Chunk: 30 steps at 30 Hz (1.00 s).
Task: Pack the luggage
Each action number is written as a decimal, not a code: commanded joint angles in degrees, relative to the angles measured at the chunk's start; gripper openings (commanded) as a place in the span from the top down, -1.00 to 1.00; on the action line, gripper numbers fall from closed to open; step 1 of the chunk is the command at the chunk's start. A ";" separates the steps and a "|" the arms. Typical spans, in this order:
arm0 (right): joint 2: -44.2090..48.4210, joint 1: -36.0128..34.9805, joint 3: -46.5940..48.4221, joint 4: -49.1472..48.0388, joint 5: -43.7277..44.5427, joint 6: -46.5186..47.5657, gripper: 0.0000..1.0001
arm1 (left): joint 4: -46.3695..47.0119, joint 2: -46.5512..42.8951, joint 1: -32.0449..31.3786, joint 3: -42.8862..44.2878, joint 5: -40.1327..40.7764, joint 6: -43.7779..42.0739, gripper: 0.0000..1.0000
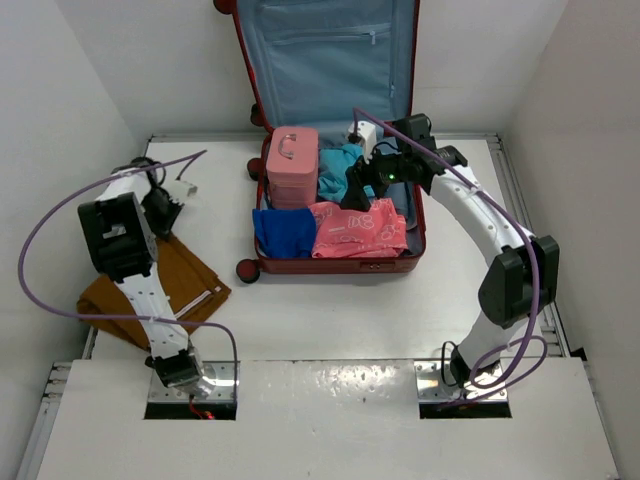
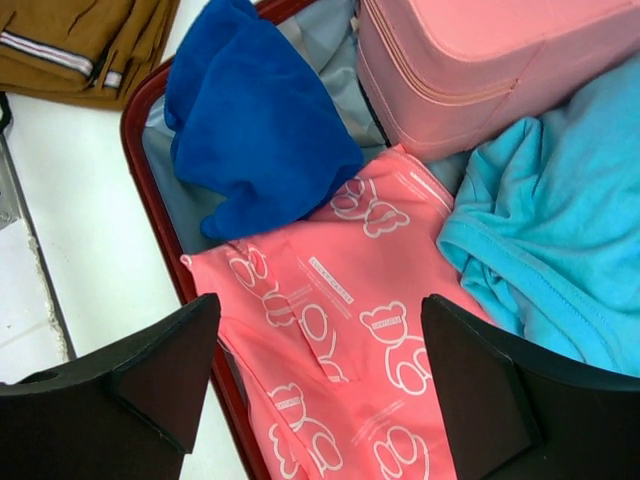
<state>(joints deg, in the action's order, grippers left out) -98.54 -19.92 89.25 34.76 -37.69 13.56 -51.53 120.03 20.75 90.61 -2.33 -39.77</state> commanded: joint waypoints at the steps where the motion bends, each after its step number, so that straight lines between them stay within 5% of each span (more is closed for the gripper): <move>1: 3.79 0.94 -1.79 -1.10 -0.36 0.59 -0.62 | 0.37 2.40 -8.42 2.80 -9.27 5.73 0.98; 10: 7.31 1.47 -6.46 -3.21 0.87 -0.03 -0.62 | 5.46 10.83 -15.91 21.69 -11.21 23.75 1.00; 14: 8.45 1.55 -7.60 -3.65 1.65 -0.47 -0.62 | 7.22 11.90 -15.92 23.39 -11.21 31.85 1.00; 17: 8.63 1.38 -8.04 -3.91 1.92 -0.64 -0.62 | 8.46 11.37 -15.92 21.55 -10.24 29.60 0.98; 19: 8.63 1.55 -8.04 -3.91 1.92 -0.82 -0.62 | 7.50 10.75 -15.92 21.54 -10.24 26.17 0.57; 20: 8.80 1.47 -7.87 -3.91 2.09 -0.91 -0.62 | 6.80 10.23 -15.14 21.54 -10.24 24.23 0.13; 23: 8.81 1.47 -7.78 -4.18 2.18 -1.52 -0.62 | 3.64 8.57 -12.15 24.16 -11.47 15.19 -0.58; 26: 9.07 1.20 -7.52 -3.83 3.15 -1.70 -0.62 | 1.52 7.33 -9.43 28.46 -12.97 8.59 -0.91; 30: 10.03 1.03 -7.69 -3.91 4.82 -2.22 -0.62 | -4.87 10.13 -6.87 37.60 -16.04 0.25 -1.00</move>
<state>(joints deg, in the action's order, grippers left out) -91.55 -18.55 81.19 32.58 -34.28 12.36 -52.71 131.39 11.38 120.88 -15.35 -29.67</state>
